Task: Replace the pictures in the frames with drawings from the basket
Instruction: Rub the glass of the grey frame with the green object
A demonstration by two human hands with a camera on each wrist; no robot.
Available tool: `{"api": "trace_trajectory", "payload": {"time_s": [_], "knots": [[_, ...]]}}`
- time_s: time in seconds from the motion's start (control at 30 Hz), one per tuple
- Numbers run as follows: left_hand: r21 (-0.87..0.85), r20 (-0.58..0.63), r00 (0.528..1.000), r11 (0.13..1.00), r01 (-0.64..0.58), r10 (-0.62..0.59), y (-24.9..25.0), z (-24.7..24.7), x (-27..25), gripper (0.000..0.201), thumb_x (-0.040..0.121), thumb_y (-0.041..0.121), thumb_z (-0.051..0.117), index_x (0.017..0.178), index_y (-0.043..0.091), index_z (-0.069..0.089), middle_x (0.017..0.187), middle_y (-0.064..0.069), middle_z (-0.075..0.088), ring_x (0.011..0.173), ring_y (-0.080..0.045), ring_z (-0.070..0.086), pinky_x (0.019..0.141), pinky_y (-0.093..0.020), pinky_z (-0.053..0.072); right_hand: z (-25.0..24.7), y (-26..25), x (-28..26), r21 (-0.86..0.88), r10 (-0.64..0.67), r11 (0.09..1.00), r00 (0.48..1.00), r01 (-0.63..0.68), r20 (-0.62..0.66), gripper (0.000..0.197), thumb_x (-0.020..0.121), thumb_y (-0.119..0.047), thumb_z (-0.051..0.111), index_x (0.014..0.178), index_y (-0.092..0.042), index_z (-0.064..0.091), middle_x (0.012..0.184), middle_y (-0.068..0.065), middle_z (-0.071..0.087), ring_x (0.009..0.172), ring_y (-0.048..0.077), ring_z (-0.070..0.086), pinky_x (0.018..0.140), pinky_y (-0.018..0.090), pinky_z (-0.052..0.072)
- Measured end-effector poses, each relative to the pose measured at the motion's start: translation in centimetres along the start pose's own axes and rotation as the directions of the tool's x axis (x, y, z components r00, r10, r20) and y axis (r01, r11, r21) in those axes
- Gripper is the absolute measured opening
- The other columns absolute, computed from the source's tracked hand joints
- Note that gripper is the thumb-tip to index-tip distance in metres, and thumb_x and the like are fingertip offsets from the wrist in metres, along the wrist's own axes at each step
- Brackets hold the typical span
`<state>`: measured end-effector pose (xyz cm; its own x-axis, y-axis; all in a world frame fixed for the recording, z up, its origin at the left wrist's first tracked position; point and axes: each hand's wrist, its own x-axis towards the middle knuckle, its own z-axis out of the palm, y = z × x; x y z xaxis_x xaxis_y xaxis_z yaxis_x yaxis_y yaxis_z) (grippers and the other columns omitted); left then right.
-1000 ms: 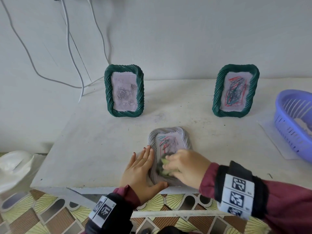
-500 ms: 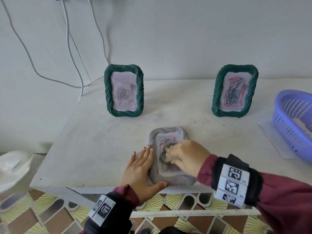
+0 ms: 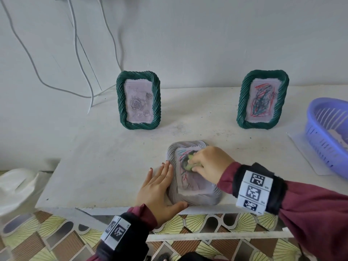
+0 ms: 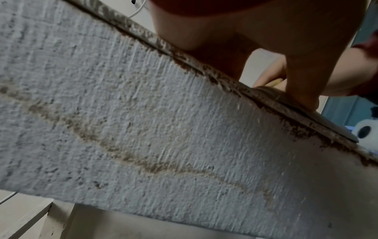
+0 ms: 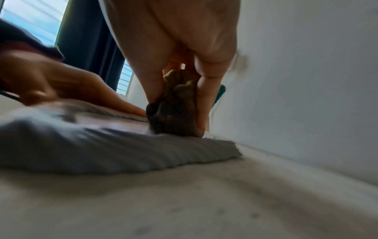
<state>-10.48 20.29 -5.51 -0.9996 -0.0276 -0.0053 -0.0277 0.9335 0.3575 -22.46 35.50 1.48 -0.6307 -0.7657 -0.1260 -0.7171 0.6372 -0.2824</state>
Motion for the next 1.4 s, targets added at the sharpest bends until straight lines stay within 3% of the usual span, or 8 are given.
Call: {"api": "trace_trajectory", "payload": {"time_s": [0.13, 0.23, 0.63, 0.8, 0.97, 1.07, 1.17, 1.4], "knots": [[-0.016, -0.007, 1.0, 1.0, 0.011, -0.011, 0.2, -0.1, 0.0, 0.106, 0.055, 0.081, 0.026, 0.135, 0.026, -0.016, 0.146, 0.012, -0.013, 0.137, -0.003, -0.014, 0.107, -0.019, -0.022, 1.6, -1.6, -3.0, 0.07, -0.092, 0.993, 0.995, 0.09, 0.029, 0.032, 0.089, -0.024, 0.057, 0.12, -0.018, 0.06, 0.126, 0.001, 0.06, 0.115, 0.017, 0.052, 0.104, 0.026, 0.033], [-0.004, -0.005, 1.0, 1.0, 0.013, -0.013, 0.2, -0.1, 0.0, 0.107, 0.054, 0.081, 0.024, 0.135, 0.026, -0.019, 0.146, 0.013, -0.014, 0.137, -0.002, -0.016, 0.106, -0.019, -0.023, 1.8, -1.6, -4.2, 0.078, -0.172, 0.983, 0.984, 0.168, 0.043, 0.031, 0.087, -0.02, 0.06, 0.118, -0.017, 0.062, 0.125, 0.006, 0.06, 0.109, 0.024, 0.054, 0.09, 0.021, 0.031], [0.011, 0.005, 1.0, 1.0, -0.014, 0.014, 0.1, -0.2, -0.1, 0.104, 0.057, 0.082, 0.022, 0.136, 0.029, -0.02, 0.148, 0.012, -0.018, 0.14, -0.005, -0.014, 0.108, -0.02, -0.021, -0.8, 0.7, 2.6, -0.037, 0.029, 0.999, 1.0, -0.029, -0.006, 0.027, 0.09, -0.019, 0.054, 0.115, -0.012, 0.064, 0.118, 0.009, 0.064, 0.109, 0.027, 0.057, 0.098, 0.037, 0.041], [0.013, 0.009, 1.0, 1.0, -0.01, 0.01, 0.0, -0.1, 0.0, 0.105, 0.057, 0.082, 0.022, 0.136, 0.027, -0.019, 0.148, 0.012, -0.017, 0.14, -0.005, -0.014, 0.109, -0.021, -0.021, 0.3, -1.3, 0.6, 0.005, -0.072, 0.997, 0.997, 0.072, 0.027, 0.028, 0.092, -0.02, 0.051, 0.117, -0.016, 0.063, 0.126, 0.002, 0.06, 0.116, 0.02, 0.048, 0.102, 0.025, 0.026], [-0.027, -0.005, 1.0, 1.0, 0.0, 0.0, 0.0, 0.2, 0.0, 0.106, 0.057, 0.079, 0.029, 0.138, 0.023, -0.011, 0.147, 0.012, -0.008, 0.14, -0.006, -0.01, 0.109, -0.019, -0.019, 1.6, -2.5, -2.8, -0.02, -0.167, 0.985, 0.98, 0.17, 0.104, 0.028, 0.093, -0.016, 0.047, 0.115, -0.015, 0.065, 0.121, 0.008, 0.062, 0.101, 0.026, 0.046, 0.09, 0.039, 0.042], [-0.018, 0.001, 1.0, 1.0, -0.003, 0.003, 0.0, 0.0, 0.0, 0.107, 0.056, 0.081, 0.027, 0.137, 0.025, -0.014, 0.146, 0.014, -0.012, 0.139, -0.004, -0.013, 0.108, -0.019, -0.021, 1.2, -2.0, -4.1, -0.019, -0.192, 0.98, 0.966, 0.198, 0.17, 0.028, 0.094, -0.019, 0.047, 0.117, -0.017, 0.064, 0.122, 0.006, 0.061, 0.102, 0.023, 0.045, 0.087, 0.036, 0.043], [-0.018, 0.021, 1.0, 1.0, -0.006, 0.006, -0.1, -0.1, 0.1, 0.112, 0.051, 0.09, 0.023, 0.137, 0.028, -0.016, 0.146, 0.015, -0.015, 0.139, -0.002, -0.014, 0.108, -0.019, -0.02, 0.5, -0.7, -3.6, -0.005, -0.161, 0.987, 0.981, 0.162, 0.107, 0.03, 0.093, -0.022, 0.049, 0.121, -0.02, 0.06, 0.127, 0.002, 0.059, 0.107, 0.019, 0.047, 0.092, 0.028, 0.04], [-0.018, 0.028, 1.0, 1.0, -0.009, 0.009, -0.2, -0.2, 0.2, 0.105, 0.055, 0.084, 0.026, 0.135, 0.03, -0.017, 0.146, 0.015, -0.018, 0.139, 0.0, -0.015, 0.109, -0.02, -0.019, 0.3, 0.6, 1.3, -0.084, -0.106, 0.991, 0.994, 0.105, -0.006, 0.025, 0.092, -0.017, 0.05, 0.109, -0.014, 0.068, 0.113, 0.006, 0.067, 0.106, 0.028, 0.051, 0.092, 0.036, 0.041]]}}
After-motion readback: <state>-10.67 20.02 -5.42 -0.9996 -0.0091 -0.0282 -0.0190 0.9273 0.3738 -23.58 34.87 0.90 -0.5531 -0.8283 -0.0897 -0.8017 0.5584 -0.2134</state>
